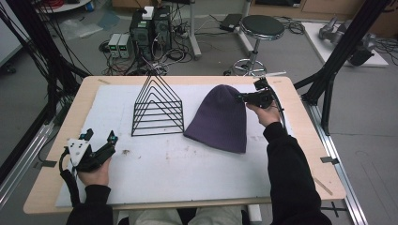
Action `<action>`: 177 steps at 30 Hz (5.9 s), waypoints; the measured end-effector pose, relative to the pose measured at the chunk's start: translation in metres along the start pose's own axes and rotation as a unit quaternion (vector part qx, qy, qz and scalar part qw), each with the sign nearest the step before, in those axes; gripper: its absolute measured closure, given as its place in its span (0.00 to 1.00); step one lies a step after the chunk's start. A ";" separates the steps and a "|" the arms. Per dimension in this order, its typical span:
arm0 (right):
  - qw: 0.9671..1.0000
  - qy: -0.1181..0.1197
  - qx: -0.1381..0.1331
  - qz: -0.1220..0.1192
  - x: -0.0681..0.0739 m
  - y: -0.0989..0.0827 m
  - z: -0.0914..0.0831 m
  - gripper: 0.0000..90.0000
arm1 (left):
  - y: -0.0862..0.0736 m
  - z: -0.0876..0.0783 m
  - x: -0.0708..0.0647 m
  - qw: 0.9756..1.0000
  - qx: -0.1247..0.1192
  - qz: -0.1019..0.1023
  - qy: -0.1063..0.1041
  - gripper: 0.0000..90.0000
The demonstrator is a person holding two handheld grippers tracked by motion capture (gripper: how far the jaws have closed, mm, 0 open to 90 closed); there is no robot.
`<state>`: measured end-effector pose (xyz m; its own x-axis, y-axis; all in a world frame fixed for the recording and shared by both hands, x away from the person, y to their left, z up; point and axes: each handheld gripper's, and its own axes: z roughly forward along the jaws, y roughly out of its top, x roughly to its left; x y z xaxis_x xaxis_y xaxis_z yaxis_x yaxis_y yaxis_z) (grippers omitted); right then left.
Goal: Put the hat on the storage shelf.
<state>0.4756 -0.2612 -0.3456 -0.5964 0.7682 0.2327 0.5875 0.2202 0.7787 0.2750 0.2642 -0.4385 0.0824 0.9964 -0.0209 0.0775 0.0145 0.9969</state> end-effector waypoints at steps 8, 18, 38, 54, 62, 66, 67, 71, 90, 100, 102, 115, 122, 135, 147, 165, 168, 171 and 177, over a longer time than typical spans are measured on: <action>0.998 0.011 -0.059 -0.022 0.005 -0.001 -0.018 0.94 | 0.000 -0.001 0.000 1.000 -0.001 -0.002 -0.002 0.28; 0.986 0.051 -0.136 -0.081 0.020 0.003 -0.041 0.94 | 0.000 0.001 0.000 1.000 0.002 -0.004 -0.004 0.28; 0.946 0.145 -0.239 -0.162 0.048 0.008 -0.068 0.94 | 0.000 0.001 -0.002 1.000 0.000 -0.002 -0.008 0.27; 0.932 0.181 -0.242 -0.199 0.086 0.025 -0.076 0.93 | 0.000 0.003 -0.003 1.000 -0.002 -0.009 -0.023 0.27; 0.928 0.200 -0.236 -0.208 0.102 0.031 -0.071 0.93 | -0.001 0.004 -0.003 0.999 0.000 -0.011 -0.033 0.27; 0.927 0.208 -0.235 -0.207 0.110 0.036 -0.066 0.93 | -0.001 0.005 -0.005 0.999 -0.001 -0.011 -0.041 0.27; 0.926 0.211 -0.234 -0.207 0.112 0.037 -0.064 0.93 | -0.001 0.005 -0.005 0.999 -0.001 -0.011 -0.044 0.27; 0.925 0.219 -0.233 -0.208 0.118 0.041 -0.059 0.93 | -0.001 0.006 -0.005 0.998 0.000 -0.017 -0.058 0.26; 0.919 0.240 -0.226 -0.216 0.150 0.052 -0.050 0.92 | 0.005 0.010 -0.030 0.988 -0.006 -0.012 -0.155 0.24; 0.915 0.254 -0.224 -0.221 0.164 0.056 -0.046 0.92 | 0.008 0.011 -0.044 0.975 -0.012 -0.004 -0.223 0.24; 0.915 0.254 -0.222 -0.223 0.167 0.056 -0.045 0.92 | 0.009 0.011 -0.047 0.970 -0.015 -0.001 -0.244 0.24; 0.910 0.268 -0.226 -0.221 0.179 0.058 -0.043 0.92 | 0.008 0.017 -0.067 0.944 -0.005 0.012 -0.331 0.23; 0.906 0.278 -0.226 -0.226 0.189 0.060 -0.043 0.92 | 0.009 0.017 -0.077 0.925 -0.006 0.004 -0.381 0.24; 0.899 0.294 -0.229 -0.231 0.201 0.061 -0.044 0.91 | 0.005 0.020 -0.084 0.913 0.020 -0.008 -0.406 0.32; 0.899 0.296 -0.230 -0.225 0.198 0.060 -0.043 0.91 | 0.005 0.019 -0.086 0.906 0.040 -0.006 -0.422 0.82; 0.905 0.286 -0.239 -0.205 0.181 0.054 -0.049 0.91 | 0.017 0.022 -0.080 0.899 0.067 -0.019 -0.432 0.93; 0.906 0.282 -0.240 -0.203 0.178 0.054 -0.051 0.91 | 0.019 0.024 -0.078 0.901 0.065 -0.015 -0.429 0.93; 0.908 0.278 -0.242 -0.200 0.175 0.053 -0.051 0.91 | 0.023 0.028 -0.075 0.903 0.068 -0.010 -0.424 0.93; 0.911 0.273 -0.246 -0.185 0.168 0.055 -0.049 0.91 | 0.032 0.034 -0.069 0.899 0.077 -0.002 -0.431 0.93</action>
<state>0.3808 -0.1500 -0.2354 -0.9660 0.2534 0.0511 0.0540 0.0045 0.9985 0.3059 0.1926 -0.4080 0.8161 0.5606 -0.1407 0.2097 -0.0603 0.9759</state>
